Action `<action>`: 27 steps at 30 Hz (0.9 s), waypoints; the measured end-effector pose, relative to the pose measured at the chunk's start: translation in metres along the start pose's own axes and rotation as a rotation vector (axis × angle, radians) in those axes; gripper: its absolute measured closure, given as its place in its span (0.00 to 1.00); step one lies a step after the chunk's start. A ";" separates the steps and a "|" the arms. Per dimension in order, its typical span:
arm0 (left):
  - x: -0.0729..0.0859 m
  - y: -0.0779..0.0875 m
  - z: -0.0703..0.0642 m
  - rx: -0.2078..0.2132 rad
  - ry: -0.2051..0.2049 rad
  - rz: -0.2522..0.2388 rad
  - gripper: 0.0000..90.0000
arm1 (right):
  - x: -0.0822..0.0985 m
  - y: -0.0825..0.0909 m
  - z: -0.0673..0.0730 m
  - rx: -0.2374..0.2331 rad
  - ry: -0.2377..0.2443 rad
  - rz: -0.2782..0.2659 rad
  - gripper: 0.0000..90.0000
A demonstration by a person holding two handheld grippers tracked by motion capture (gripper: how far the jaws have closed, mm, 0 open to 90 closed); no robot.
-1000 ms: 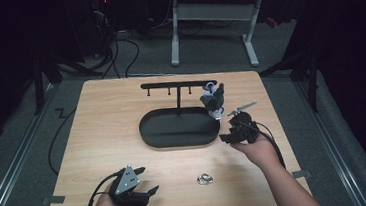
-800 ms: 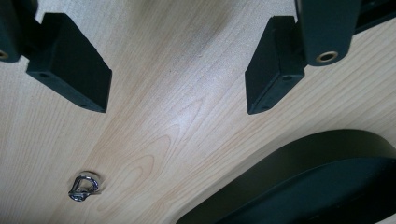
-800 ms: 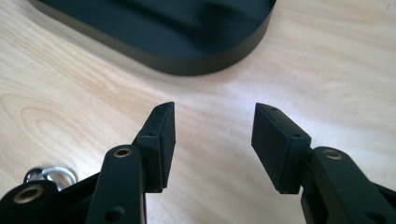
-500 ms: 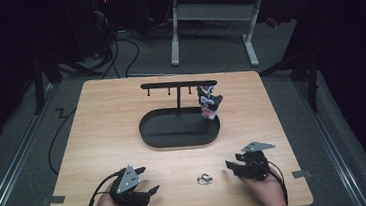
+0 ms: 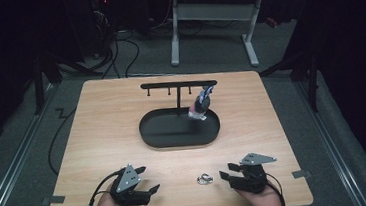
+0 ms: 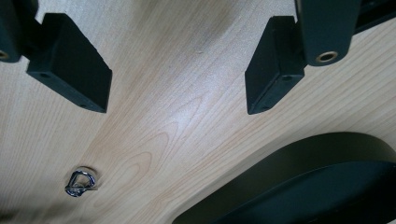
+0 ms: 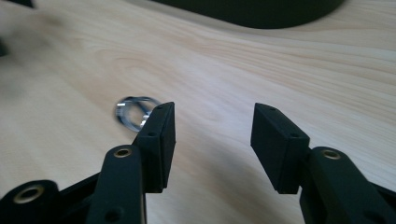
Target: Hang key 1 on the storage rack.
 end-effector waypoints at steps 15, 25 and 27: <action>0.002 0.000 0.001 0.005 -0.009 0.006 0.26 | 0.001 -0.034 0.030 0.055 0.143 0.094 0.77; 0.002 -0.001 0.002 0.003 -0.010 0.013 0.26 | 0.005 -0.021 -0.011 0.126 0.023 0.083 1.00; 0.002 -0.002 0.001 0.003 -0.009 0.012 0.26 | 0.006 -0.019 -0.016 0.135 0.008 0.080 1.00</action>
Point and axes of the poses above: each handheld gripper's, and its own axes: y roughly backward along the jaws, x roughly out of its underside, z roughly to its left, the point moved 9 cm from there along -y, roughly forward along the jaws, and after that the axes turned 8 degrees about z, right-handed, at the moved point
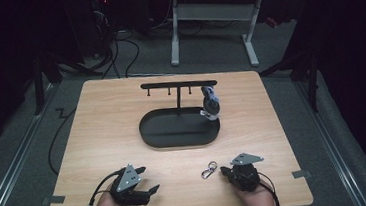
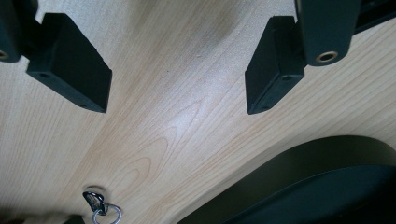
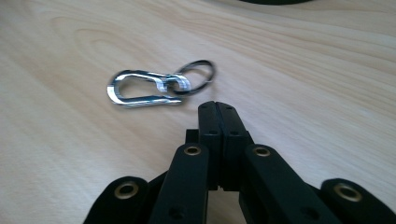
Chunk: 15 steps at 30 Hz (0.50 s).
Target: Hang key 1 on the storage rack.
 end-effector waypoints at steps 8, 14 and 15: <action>0.001 -0.003 0.001 0.002 0.001 0.010 0.26 | -0.022 -0.003 0.043 -0.089 0.069 -0.067 0.81; 0.003 0.000 0.000 0.000 0.001 0.008 0.27 | -0.033 -0.016 0.070 -0.133 0.133 -0.033 0.89; 0.003 0.000 0.000 -0.001 0.004 0.007 0.27 | -0.031 -0.017 0.071 -0.124 0.147 -0.027 0.89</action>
Point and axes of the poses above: each handheld gripper's, and its own axes: y roughly backward along the jaws, x roughly out of its underside, z roughly to its left, the point moved 9 cm from there along -y, roughly forward along the jaws, and after that the axes turned 8 degrees about z, right-handed, at the moved point
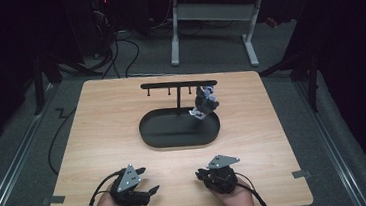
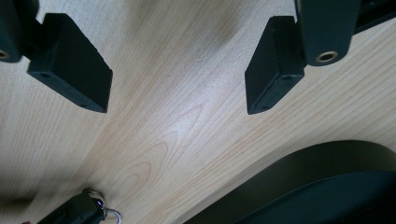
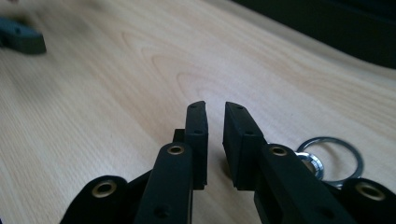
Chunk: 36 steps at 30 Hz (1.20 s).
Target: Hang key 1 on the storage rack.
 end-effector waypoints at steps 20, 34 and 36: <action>-0.001 0.000 0.001 0.002 -0.001 0.003 0.27 | 0.017 0.024 -0.021 0.058 -0.069 -0.056 0.86; 0.001 0.004 0.003 0.005 0.008 -0.007 0.27 | 0.044 0.030 -0.029 0.059 -0.047 0.023 0.67; 0.001 0.003 0.002 0.005 0.004 -0.002 0.27 | 0.052 0.037 -0.037 0.052 -0.072 0.008 0.65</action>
Point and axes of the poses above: each handheld gripper's, and its own axes: y roughly backward along the jaws, x roughly out of its underside, z roughly to its left, the point moved 9 cm from there along -y, roughly forward along the jaws, and after that the axes turned 8 degrees about z, right-handed, at the moved point
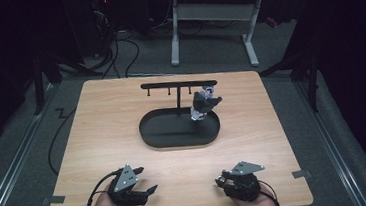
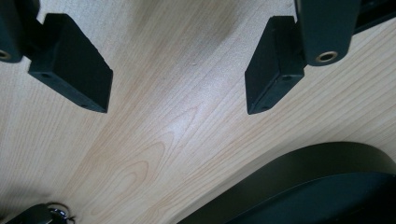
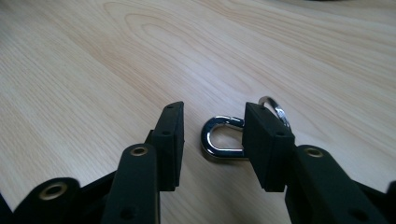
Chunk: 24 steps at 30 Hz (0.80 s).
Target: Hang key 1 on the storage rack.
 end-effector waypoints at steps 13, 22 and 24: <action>0.000 -0.002 0.000 0.000 -0.004 0.007 0.27 | 0.027 0.031 -0.033 0.069 -0.130 -0.003 1.00; 0.002 -0.001 0.000 -0.003 -0.003 0.012 0.27 | -0.003 0.001 -0.051 0.123 -0.138 0.027 0.97; 0.002 0.001 0.001 -0.003 -0.002 0.008 0.27 | -0.011 0.006 -0.047 0.133 -0.140 -0.014 0.96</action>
Point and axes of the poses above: each handheld gripper's, and its own axes: y roughly backward along the jaws, x roughly out of its underside, z roughly to its left, the point moved 9 cm from there along -y, roughly forward along the jaws, and after that the axes turned 8 degrees about z, right-handed, at the moved point
